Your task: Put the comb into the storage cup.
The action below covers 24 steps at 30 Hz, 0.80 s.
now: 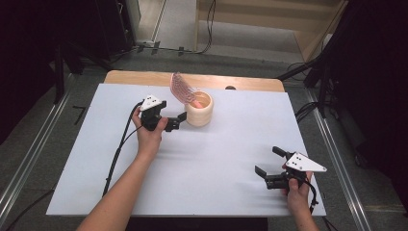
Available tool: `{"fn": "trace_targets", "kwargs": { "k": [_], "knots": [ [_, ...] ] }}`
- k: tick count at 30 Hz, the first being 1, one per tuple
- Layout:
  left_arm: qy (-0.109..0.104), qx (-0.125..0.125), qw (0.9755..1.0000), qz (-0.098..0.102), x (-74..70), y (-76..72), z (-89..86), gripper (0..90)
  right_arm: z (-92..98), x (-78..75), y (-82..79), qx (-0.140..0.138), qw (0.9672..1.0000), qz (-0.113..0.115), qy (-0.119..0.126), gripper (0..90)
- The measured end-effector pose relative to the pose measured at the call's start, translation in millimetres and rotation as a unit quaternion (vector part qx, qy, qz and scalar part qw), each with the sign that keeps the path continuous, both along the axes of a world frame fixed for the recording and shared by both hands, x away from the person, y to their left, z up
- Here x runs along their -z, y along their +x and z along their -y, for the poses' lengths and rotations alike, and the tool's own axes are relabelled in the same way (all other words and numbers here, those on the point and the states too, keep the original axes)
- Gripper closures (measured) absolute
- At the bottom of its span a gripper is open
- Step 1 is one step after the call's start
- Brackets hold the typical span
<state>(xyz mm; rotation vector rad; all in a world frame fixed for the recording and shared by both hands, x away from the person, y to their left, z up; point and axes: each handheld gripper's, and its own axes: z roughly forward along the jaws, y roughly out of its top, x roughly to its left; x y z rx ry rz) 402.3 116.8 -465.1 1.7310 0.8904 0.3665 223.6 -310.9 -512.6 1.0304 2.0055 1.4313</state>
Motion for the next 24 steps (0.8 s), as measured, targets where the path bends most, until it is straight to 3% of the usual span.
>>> {"fn": "trace_targets", "kwargs": {
  "k": [12,24],
  "knots": [
    [0.016,0.015,0.9998,0.001,13.0,-21.9,-11.2,0.0,-0.7,0.3,0.4,0.0,1.0,0.001,-0.004,0.0],
    [0.019,0.022,0.9996,0.007,19.5,-42.2,-22.1,0.0,-1.1,0.5,0.5,0.0,1.0,-0.001,-0.005,0.0]
  ]
}}
